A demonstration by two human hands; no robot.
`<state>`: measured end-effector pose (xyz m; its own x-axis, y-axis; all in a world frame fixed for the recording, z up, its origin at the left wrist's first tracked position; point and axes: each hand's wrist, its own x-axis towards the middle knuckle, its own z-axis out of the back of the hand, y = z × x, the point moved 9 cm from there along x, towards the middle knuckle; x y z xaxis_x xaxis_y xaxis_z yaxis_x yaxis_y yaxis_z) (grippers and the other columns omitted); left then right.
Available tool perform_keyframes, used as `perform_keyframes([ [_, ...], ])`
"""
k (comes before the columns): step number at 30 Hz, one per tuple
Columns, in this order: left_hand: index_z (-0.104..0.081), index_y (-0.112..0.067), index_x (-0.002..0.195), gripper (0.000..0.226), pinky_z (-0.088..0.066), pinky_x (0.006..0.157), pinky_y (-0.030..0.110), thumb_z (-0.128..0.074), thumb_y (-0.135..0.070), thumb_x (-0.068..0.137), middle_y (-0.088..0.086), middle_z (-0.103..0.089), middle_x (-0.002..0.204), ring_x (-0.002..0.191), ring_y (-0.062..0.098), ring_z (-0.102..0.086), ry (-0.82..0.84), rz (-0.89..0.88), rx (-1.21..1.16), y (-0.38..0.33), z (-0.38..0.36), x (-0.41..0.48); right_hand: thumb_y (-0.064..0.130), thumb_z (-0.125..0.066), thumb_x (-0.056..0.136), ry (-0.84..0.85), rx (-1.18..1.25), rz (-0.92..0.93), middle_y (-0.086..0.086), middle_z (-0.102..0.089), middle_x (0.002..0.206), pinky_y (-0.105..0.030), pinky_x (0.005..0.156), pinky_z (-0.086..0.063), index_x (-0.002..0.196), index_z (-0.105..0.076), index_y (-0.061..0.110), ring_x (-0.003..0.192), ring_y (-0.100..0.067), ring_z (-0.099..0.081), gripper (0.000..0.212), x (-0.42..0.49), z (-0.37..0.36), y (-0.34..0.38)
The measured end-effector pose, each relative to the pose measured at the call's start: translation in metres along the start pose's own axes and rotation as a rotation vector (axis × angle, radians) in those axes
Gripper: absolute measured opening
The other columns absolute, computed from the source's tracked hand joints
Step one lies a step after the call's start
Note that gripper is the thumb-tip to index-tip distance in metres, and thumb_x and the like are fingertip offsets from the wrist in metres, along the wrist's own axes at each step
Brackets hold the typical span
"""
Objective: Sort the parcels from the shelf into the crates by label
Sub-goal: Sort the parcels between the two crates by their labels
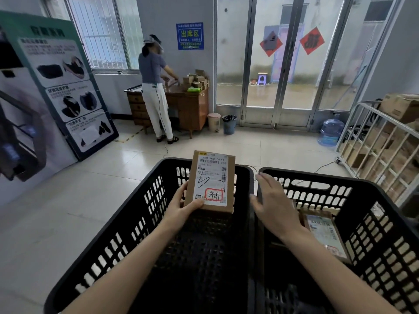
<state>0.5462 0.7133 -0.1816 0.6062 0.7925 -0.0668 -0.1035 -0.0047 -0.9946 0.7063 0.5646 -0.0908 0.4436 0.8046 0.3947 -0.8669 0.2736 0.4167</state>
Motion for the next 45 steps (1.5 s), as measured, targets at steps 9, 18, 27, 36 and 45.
perform_keyframes([
  [9,-0.029,-0.018,0.142,0.077,-0.053,0.068,0.024,-0.071,-0.028,0.079,0.003,-0.057,0.113,0.095,0.017,-0.062,0.002,0.144,-0.002,0.056,0.022,0.014,0.021,-0.049,0.093,0.153,-0.115,0.031,-0.003,-0.039,0.145,-0.021,0.111,-0.021,0.141,-0.035,0.01,0.136,-0.015,-0.032,0.052,-0.016,-0.032,0.032],
  [18,-0.026,-0.014,0.144,0.078,-0.045,0.072,0.02,-0.069,-0.027,0.081,0.012,-0.045,0.137,0.104,0.017,-0.049,0.042,0.21,0.12,0.098,0.015,0.048,0.029,-0.045,0.094,0.224,-0.207,0.014,0.0,-0.033,0.149,-0.02,0.113,-0.018,0.144,-0.029,0.014,0.138,-0.013,-0.027,0.055,-0.012,-0.051,0.025],
  [27,-0.027,-0.012,0.144,0.074,-0.04,0.091,0.029,-0.067,-0.026,0.083,0.014,-0.043,0.14,0.123,0.027,-0.047,0.138,0.366,0.157,0.161,-0.028,0.072,0.028,-0.051,0.092,0.177,-0.183,0.001,0.0,-0.037,0.147,-0.015,0.106,-0.012,0.142,-0.035,0.015,0.137,-0.013,-0.03,0.055,-0.002,-0.047,0.004],
  [36,-0.033,-0.004,0.14,0.065,-0.044,0.095,0.034,-0.063,-0.026,0.087,0.017,-0.048,0.136,0.12,0.029,-0.051,0.043,0.457,0.145,0.198,-0.044,0.085,0.028,-0.048,0.093,0.165,-0.112,-0.006,0.006,-0.034,0.147,-0.01,0.105,-0.011,0.142,-0.033,0.019,0.138,-0.006,-0.026,0.052,0.004,-0.046,-0.006],
  [45,-0.022,-0.022,0.146,0.089,-0.038,0.108,0.036,-0.075,-0.028,0.074,0.0,-0.03,0.147,0.136,0.016,-0.03,0.133,-0.021,0.756,0.153,-0.058,0.092,0.025,-0.053,0.092,0.126,-0.083,-0.02,0.001,-0.04,0.144,-0.012,0.103,-0.016,0.139,-0.04,0.016,0.135,-0.01,-0.033,0.05,0.001,-0.039,-0.009],
])
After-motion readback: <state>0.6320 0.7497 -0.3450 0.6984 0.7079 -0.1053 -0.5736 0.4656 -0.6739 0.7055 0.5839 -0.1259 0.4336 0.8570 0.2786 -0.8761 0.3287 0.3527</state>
